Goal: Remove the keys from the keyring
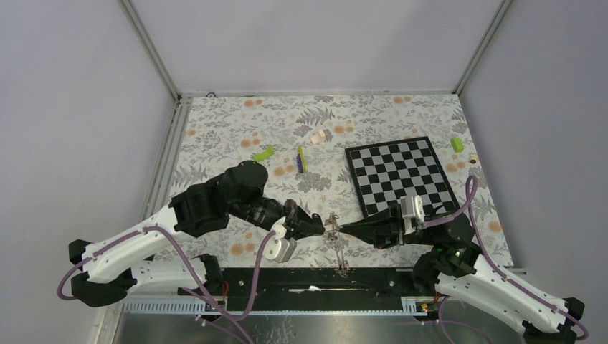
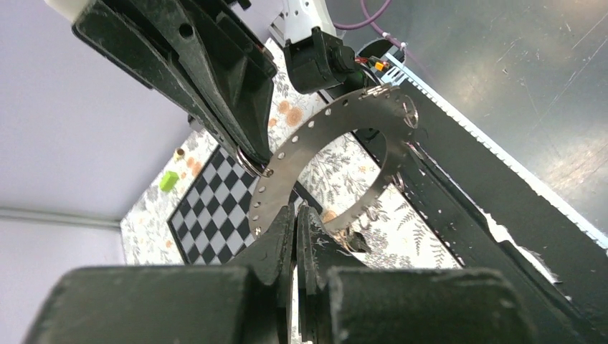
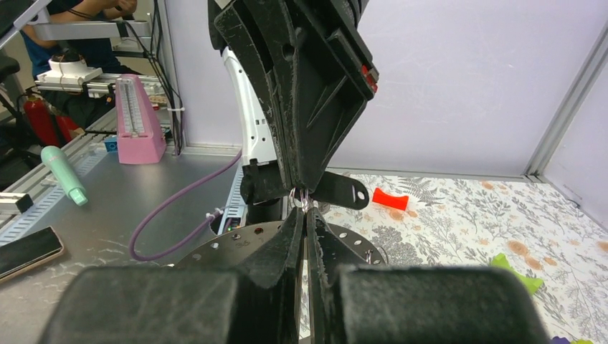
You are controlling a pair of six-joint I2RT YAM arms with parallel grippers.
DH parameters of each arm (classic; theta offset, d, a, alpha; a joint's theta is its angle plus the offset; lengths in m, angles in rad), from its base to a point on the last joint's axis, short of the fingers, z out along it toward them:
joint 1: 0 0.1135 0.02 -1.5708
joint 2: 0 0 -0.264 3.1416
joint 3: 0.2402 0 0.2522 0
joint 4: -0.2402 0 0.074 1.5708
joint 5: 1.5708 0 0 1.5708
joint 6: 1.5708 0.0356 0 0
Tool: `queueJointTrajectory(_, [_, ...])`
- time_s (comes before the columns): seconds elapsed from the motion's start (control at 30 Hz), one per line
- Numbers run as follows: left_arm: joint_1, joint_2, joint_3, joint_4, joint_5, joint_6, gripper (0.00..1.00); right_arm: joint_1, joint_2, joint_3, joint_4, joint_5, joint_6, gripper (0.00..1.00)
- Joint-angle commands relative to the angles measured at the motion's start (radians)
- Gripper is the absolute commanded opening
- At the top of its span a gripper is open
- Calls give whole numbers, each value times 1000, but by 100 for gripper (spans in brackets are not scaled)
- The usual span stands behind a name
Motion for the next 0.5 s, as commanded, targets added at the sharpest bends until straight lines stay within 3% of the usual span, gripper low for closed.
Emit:
queueJointTrajectory(0.0, [-1, -21, -37, 128, -105, -220, 0, -2, -7, 7, 68, 55, -4, 0])
queueJointTrajectory(0.13, [-1, 13, -59, 173, -265, -454, 0, -2, -13, 9, -8, 179, -6, 0])
queueJointTrajectory(0.27, [-1, -15, -191, 328, -366, -718, 0, -2, -27, 14, -93, 367, 3, 0])
queueJointTrajectory(0.47, [-2, -110, -395, 530, -728, -1063, 0, -2, -51, 11, -210, 537, 32, 0])
